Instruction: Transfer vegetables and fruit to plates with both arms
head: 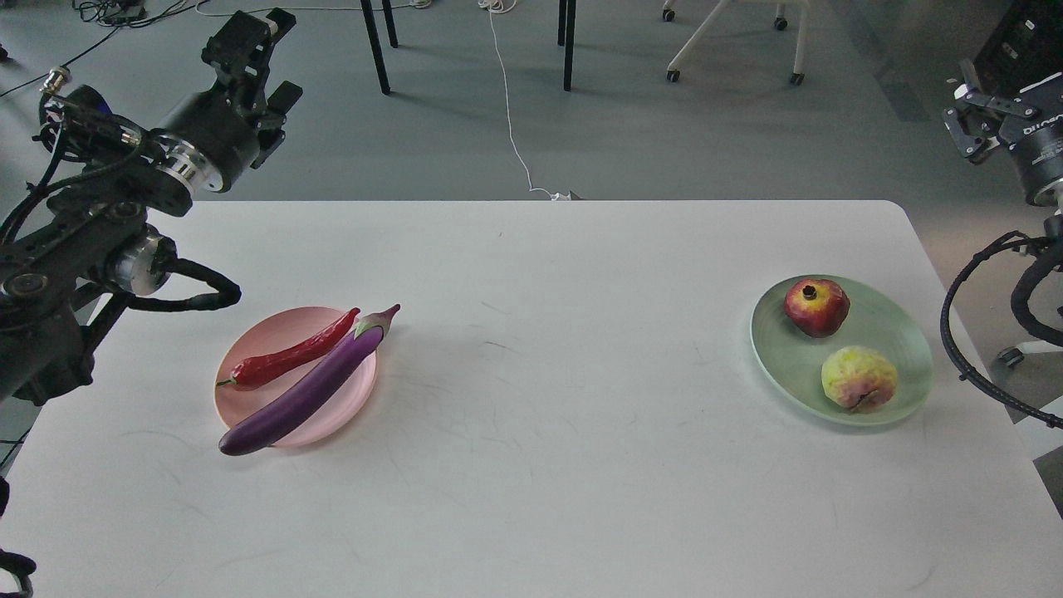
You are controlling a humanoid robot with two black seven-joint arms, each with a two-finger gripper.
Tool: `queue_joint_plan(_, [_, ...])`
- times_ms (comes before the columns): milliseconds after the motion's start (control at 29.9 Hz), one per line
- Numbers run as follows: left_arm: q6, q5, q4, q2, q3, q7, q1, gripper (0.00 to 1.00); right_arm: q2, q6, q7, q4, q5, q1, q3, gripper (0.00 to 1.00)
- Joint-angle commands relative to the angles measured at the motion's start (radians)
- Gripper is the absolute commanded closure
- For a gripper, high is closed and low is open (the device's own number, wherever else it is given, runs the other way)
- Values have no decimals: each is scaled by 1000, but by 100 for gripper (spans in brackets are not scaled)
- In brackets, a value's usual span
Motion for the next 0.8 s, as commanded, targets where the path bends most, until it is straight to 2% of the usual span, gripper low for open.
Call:
queue_joint_plan(0, [-109, -225, 113, -32, -19, 2, 6, 2, 77, -12, -1, -33, 7, 1, 20, 1])
queue_joint_plan(67, [-183, -287, 192, -60, -23, 1, 6, 2, 112, -12, -4, -57, 9, 0, 29, 1])
queue_joint_plan(134, [-196, -299, 210, -68, -25, 1, 6, 2, 117, -12, -6, -62, 9, 1, 31, 1])
queue_joint_plan(167, [-255, -375, 298, -104, -34, 4, 4, 2, 135, -12, -22, -71, 10, 0, 37, 1])
queue_joint_plan(234, [-292, -439, 355, -124, -45, 10, 7, 2, 150, -12, -39, -76, 24, -2, 46, 1])
queue_joint_plan(368, [-323, -483, 403, -152, -47, 10, 9, 2, 184, -13, -44, -96, 50, 0, 54, 1])
queue_joint_plan(401, [-356, -499, 417, -173, -47, 10, 12, 2, 212, -15, -46, -121, 52, 1, 56, 1])
queue_joint_plan(768, [-346, -506, 414, -175, -50, 0, 10, 1, 212, 0, -35, -114, 46, 2, 39, 1])
